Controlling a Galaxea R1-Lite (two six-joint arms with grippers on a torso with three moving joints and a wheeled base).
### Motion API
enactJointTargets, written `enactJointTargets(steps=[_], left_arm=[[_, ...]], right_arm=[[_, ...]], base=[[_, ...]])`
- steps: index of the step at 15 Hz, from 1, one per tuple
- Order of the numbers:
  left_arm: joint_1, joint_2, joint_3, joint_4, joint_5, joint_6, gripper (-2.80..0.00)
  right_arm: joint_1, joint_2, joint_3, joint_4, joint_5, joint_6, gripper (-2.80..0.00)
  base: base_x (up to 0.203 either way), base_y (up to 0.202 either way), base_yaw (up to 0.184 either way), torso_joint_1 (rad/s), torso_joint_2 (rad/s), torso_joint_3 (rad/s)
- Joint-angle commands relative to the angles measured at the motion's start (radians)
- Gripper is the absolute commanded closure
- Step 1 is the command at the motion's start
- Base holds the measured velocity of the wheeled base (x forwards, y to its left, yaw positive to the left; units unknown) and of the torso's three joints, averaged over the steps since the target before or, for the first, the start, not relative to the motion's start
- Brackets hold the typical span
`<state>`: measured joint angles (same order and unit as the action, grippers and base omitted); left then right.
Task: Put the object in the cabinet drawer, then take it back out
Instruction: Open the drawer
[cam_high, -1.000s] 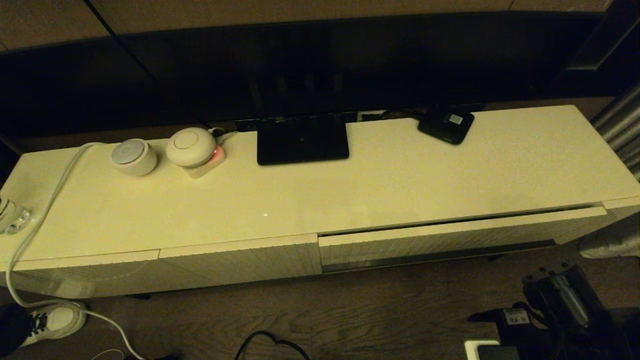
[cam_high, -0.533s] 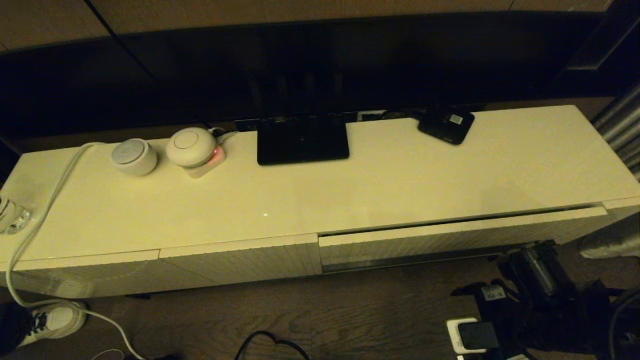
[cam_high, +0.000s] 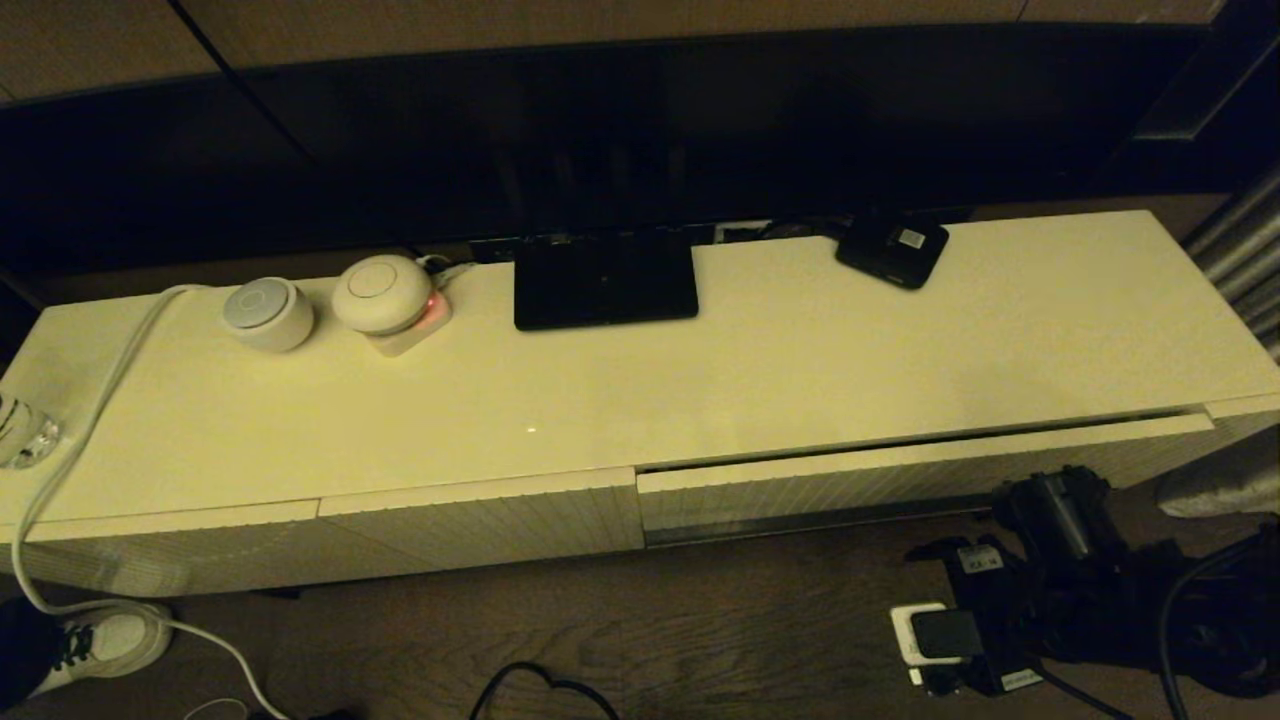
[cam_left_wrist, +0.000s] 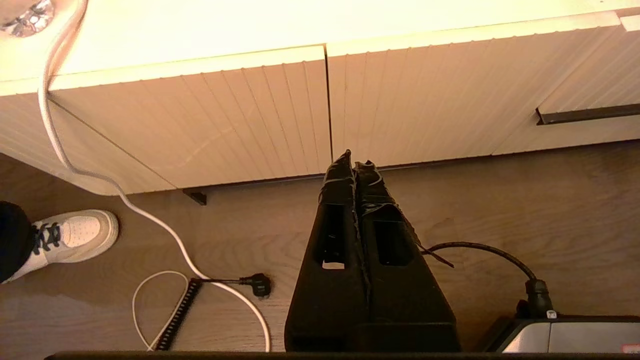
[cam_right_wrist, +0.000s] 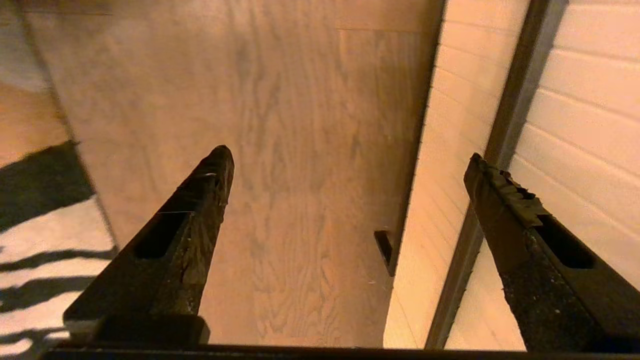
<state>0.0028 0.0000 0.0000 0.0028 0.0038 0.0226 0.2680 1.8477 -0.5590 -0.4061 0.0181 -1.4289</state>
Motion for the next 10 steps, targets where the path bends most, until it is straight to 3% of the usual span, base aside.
enactJointTargets(steps=[1, 10], left_arm=[[0.0, 0.0, 0.003, 0.0, 0.001, 0.0, 0.0], [0.0, 0.0, 0.003, 0.0, 0.001, 0.0, 0.0]], right_arm=[[-0.016, 0.064, -0.016, -0.032, 0.0, -0.008, -2.8], [-0.05, 0.145, -0.099, -0.058, 0.0, -0.007, -2.8]], base=[[0.0, 0.0, 0.0, 0.0, 0.0, 0.0], [0.0, 0.0, 0.0, 0.0, 0.0, 0.0]])
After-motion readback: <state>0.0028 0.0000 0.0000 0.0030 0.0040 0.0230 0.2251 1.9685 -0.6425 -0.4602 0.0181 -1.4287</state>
